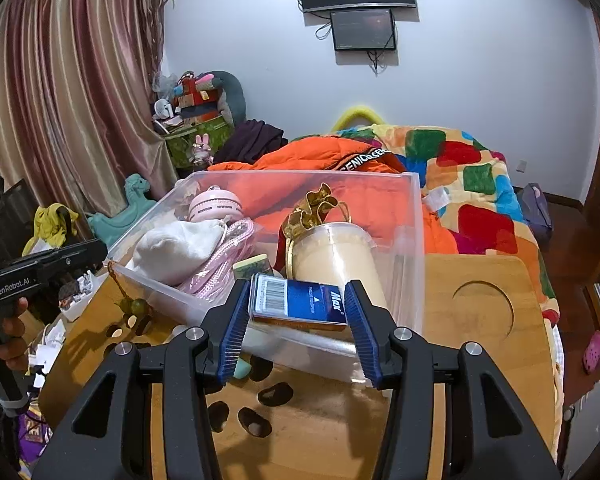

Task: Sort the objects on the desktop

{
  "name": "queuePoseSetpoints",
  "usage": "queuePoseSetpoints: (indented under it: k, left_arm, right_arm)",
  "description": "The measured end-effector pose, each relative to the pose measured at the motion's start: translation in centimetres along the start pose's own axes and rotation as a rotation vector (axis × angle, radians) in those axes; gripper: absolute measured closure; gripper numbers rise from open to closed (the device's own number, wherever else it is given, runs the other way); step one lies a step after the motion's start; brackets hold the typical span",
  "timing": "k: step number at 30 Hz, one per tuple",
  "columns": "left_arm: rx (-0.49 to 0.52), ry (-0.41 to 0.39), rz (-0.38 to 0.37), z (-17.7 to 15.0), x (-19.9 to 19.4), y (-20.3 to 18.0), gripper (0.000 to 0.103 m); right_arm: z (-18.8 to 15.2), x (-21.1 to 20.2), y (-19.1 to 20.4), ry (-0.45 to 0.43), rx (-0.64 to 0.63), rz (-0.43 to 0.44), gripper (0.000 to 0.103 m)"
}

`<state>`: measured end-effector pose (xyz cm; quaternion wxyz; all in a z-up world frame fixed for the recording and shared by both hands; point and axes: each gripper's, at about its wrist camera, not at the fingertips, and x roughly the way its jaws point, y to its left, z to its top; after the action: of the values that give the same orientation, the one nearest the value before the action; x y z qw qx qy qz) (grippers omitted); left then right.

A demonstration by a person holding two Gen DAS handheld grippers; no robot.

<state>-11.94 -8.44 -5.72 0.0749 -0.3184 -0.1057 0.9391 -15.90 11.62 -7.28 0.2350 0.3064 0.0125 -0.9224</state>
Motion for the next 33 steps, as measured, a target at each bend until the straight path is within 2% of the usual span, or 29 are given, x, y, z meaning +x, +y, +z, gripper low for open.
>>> queuePoseSetpoints:
  k: [3, 7, 11, 13, 15, 18, 21, 26, 33]
  left_arm:
    - [-0.004, 0.014, 0.007, -0.6, 0.1, 0.3, 0.079]
    - [-0.01, 0.044, 0.01, -1.8, 0.8, 0.5, 0.07]
    - [0.01, 0.073, 0.008, -2.7, 1.7, 0.2, 0.069]
    - [0.026, 0.084, 0.018, -3.1, 2.2, -0.1, 0.059]
    - [0.035, 0.086, 0.025, -3.3, 2.6, -0.3, 0.055]
    - [0.043, 0.096, 0.019, -3.6, 3.2, -0.5, 0.054]
    - [0.047, 0.099, 0.024, -3.7, 3.7, -0.6, 0.048]
    - [0.053, 0.105, 0.009, -3.8, 4.2, -0.7, 0.048]
    - [0.046, 0.111, 0.002, -3.9, 4.7, -0.9, 0.044]
  right_arm:
    - [-0.2, -0.5, 0.3, -0.002, -0.007, -0.011, 0.058]
    - [-0.7, -1.2, 1.1, -0.014, -0.029, -0.035, 0.057]
    - [-1.0, -1.8, 1.7, -0.025, -0.036, -0.045, 0.056]
    - [-1.2, -2.2, 2.0, -0.027, -0.039, -0.046, 0.055]
    - [-1.3, -2.4, 2.3, -0.022, -0.04, -0.036, 0.055]
    - [-1.8, -2.4, 2.8, -0.008, -0.046, -0.025, 0.054]
    - [-2.3, -1.7, 3.4, 0.031, -0.042, 0.003, 0.053]
    - [-3.4, -0.2, 4.6, 0.089, -0.034, 0.05, 0.053]
    - [-3.8, 2.4, 6.5, 0.132, -0.113, 0.056, 0.053]
